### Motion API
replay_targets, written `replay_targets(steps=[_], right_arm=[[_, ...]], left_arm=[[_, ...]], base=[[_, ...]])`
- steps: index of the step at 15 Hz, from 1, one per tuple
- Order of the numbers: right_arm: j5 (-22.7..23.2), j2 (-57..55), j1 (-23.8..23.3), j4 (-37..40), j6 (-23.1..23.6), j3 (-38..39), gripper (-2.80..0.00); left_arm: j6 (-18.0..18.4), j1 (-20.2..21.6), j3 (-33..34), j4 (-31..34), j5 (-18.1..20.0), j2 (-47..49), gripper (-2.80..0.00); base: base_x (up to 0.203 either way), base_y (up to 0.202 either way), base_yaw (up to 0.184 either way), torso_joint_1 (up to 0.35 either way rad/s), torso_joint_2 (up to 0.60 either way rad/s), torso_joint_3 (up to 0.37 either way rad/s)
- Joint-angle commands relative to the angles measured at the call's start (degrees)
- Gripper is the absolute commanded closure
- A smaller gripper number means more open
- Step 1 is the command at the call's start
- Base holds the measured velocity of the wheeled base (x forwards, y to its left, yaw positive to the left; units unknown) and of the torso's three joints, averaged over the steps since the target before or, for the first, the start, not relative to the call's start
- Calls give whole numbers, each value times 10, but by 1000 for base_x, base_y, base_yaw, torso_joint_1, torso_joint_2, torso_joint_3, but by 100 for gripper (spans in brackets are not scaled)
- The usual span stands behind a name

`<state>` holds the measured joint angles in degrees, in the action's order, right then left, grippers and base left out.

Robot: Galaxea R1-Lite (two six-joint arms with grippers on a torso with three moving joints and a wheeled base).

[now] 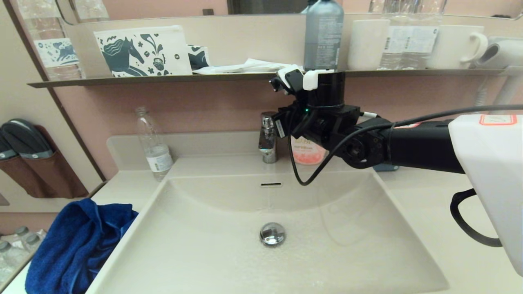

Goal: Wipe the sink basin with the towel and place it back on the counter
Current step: Turn off the faucet, then pick up the cloth

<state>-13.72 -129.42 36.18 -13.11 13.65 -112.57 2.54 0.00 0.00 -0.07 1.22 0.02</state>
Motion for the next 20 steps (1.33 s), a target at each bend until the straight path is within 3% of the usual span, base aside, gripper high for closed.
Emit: replay_targets(steps=[1,6,15,17,20], right_arm=[[-9,4,-1,12,-1,9,0],[-17,31,1,16,-1,64,0],[-18,115,1,-10,-19,93,0],[-21,164,1,-18,-29,177,0],[-26,272,4,-24,-34,367,0]], left_arm=[[0,0,0,0,0,0,0],[0,0,0,0,0,0,0],[0,0,0,0,0,0,0],[0,0,0,0,0,0,0],[0,0,0,0,0,0,0]], base=[[0,0,0,0,0,0],[0,0,0,0,0,0],[0,0,0,0,0,0],[0,0,0,0,0,0],[0,0,0,0,0,0]])
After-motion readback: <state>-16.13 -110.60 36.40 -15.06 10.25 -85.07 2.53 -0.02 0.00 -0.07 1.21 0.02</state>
